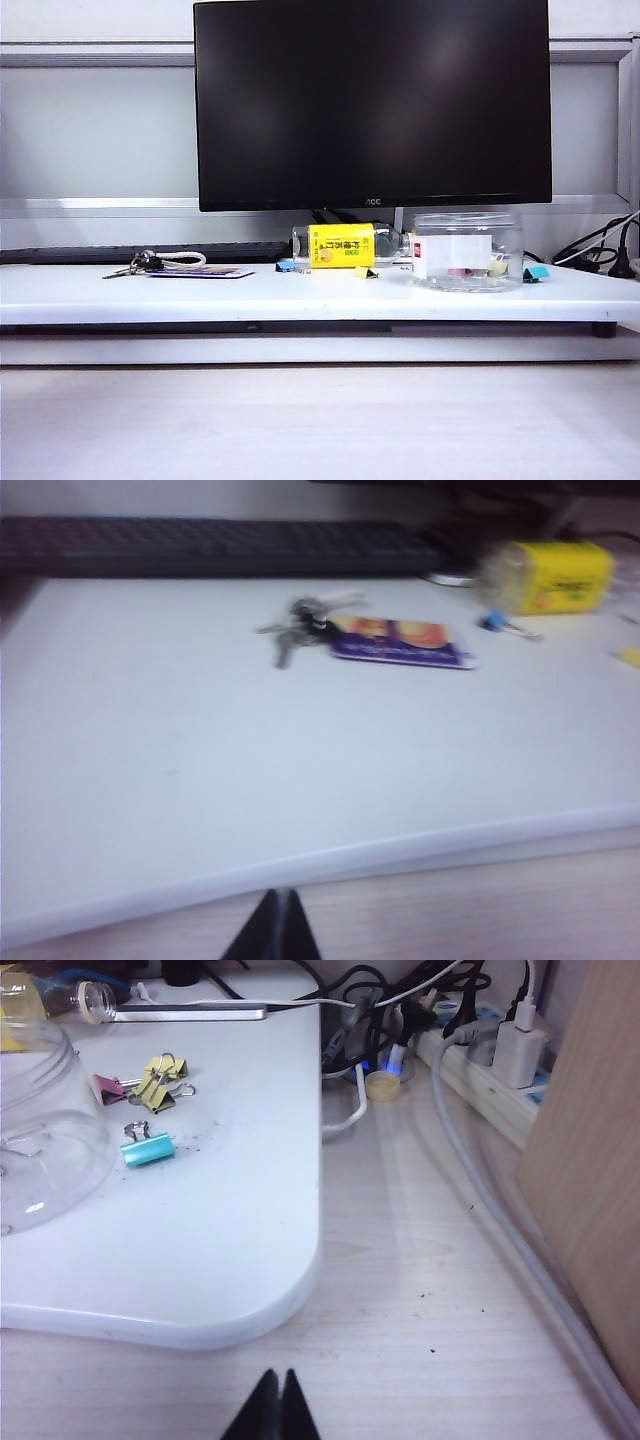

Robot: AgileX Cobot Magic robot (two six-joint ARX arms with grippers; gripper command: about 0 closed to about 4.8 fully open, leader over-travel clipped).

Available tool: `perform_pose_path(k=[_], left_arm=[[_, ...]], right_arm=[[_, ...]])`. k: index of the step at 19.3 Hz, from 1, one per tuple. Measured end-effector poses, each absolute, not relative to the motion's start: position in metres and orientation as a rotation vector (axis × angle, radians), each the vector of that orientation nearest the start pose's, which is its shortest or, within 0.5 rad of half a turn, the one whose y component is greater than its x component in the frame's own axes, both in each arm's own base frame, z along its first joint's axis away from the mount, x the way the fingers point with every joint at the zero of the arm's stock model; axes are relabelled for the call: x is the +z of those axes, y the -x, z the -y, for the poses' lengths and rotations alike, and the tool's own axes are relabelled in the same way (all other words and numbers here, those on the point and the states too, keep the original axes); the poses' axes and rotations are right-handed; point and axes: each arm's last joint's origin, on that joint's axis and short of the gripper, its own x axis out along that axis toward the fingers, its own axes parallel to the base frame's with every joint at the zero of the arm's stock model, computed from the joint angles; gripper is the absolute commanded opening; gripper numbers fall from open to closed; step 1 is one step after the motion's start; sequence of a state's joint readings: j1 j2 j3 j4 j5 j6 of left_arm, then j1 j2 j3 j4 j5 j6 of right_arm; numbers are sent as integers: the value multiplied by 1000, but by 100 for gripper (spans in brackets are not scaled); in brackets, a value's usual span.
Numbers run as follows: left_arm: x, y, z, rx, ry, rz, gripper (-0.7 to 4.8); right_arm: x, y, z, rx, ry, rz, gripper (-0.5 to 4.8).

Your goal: Take the clips out of the round transparent plastic box and place them on the table.

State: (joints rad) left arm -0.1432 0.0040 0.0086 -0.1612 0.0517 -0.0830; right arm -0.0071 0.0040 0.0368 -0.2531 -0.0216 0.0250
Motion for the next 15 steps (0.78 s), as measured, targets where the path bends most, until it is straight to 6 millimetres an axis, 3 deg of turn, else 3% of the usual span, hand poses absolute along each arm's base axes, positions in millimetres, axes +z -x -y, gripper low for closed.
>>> perform_pose_path(k=[15], left_arm=[[151, -95, 12, -155, 78, -164, -5]], right_arm=[[151, -93, 0, 12, -28, -221, 0]])
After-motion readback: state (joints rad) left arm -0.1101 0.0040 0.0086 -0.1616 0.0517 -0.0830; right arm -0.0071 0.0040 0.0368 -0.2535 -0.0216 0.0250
